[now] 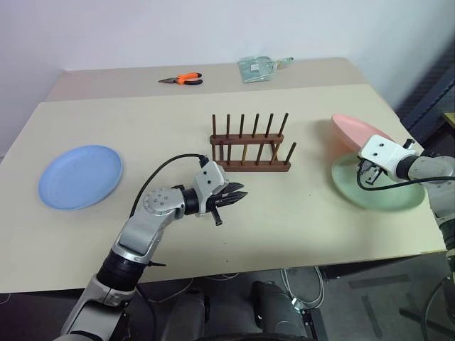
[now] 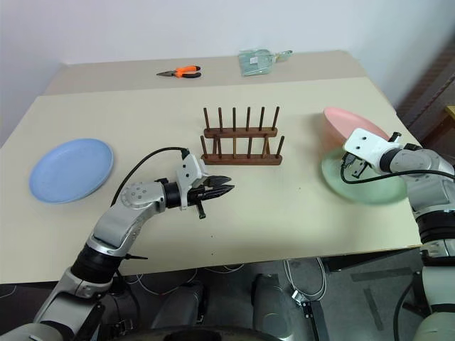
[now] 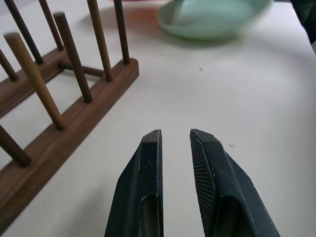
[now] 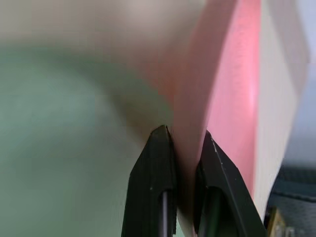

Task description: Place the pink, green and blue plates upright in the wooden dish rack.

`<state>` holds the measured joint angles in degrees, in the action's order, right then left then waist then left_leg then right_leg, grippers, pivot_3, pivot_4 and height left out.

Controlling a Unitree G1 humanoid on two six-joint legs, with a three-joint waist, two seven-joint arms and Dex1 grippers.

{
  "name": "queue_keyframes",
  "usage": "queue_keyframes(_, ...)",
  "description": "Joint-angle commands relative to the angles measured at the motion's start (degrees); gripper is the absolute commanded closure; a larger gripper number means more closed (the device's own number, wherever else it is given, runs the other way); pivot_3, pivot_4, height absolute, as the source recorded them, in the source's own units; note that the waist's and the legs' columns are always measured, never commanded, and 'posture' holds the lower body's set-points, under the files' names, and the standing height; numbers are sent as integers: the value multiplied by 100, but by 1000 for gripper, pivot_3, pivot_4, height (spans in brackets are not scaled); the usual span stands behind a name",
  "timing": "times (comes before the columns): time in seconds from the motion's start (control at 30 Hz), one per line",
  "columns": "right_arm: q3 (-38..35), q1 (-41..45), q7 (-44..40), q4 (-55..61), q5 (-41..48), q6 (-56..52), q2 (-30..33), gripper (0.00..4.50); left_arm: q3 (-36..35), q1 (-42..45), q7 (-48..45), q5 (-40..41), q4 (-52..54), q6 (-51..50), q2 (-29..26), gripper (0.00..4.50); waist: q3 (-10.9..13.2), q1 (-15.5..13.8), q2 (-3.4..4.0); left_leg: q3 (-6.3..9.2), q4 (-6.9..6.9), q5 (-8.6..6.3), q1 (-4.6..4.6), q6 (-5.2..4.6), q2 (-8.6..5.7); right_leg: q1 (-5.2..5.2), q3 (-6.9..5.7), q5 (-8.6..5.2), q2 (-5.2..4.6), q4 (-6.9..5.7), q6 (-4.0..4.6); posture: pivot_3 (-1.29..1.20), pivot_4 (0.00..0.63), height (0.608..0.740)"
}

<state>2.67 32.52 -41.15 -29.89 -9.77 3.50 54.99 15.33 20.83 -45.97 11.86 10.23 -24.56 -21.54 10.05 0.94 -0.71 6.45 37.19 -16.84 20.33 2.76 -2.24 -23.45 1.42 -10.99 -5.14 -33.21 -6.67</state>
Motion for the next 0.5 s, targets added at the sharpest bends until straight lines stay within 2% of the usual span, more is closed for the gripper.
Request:
queue_keyframes(0.03, -913, 319, -38, 1439, 1067, -437, -169, 4460, -192, -23, 73, 51, 177, 8, -85, 3644, 5, 19, 8, 0, 0, 0, 0, 0, 0, -1, 0, 0, 0, 0, 0, 0, 150, 740)
queue_keyframes(0.1, -1156, 334, -136, 2138, 1609, -992, -343, 4460, -255, -40, 83, 73, 162, 10, -131, 3644, 4, 8, 10, 0, -3, 0, -3, 0, 2, -1, 1, 7, 2, -2, -13, 0, 150, 740)
queue_keyframes(0.2, -1470, 318, -139, 3604, 3053, -2702, -810, 4460, -367, -63, 71, 90, 111, 38, -226, 3644, 3, -17, 6, 9, -2, 0, 0, 0, 3, 0, -2, 7, 4, -1, -13, 0, 150, 740)
queue_keyframes(0.27, -1531, 301, -18, 4264, 3646, -3308, -1111, 4460, -444, -38, 63, 133, 74, 41, -259, 3644, 2, -30, 6, 14, -1, 0, 1, -1, 3, 1, -4, 7, 4, 0, -12, 0, 150, 740)
queue_keyframes(0.37, -1851, 607, 941, 4750, 4833, -4639, -1935, 4460, -538, -8, 44, 174, 22, 45, -288, 3644, 3, -36, 6, 14, 5, 0, 3, -1, 2, 2, -4, -2, 2, -1, 5, 0, 150, 740)
queue_keyframes(0.5, -2317, 765, 2277, 5121, 6043, -5614, -2885, 4460, -627, -14, 72, 252, 48, 12, -299, 3644, 2, -39, 6, 17, 2, 0, 7, -1, 1, -3, -5, -2, 2, -2, 5, 0, 150, 740)
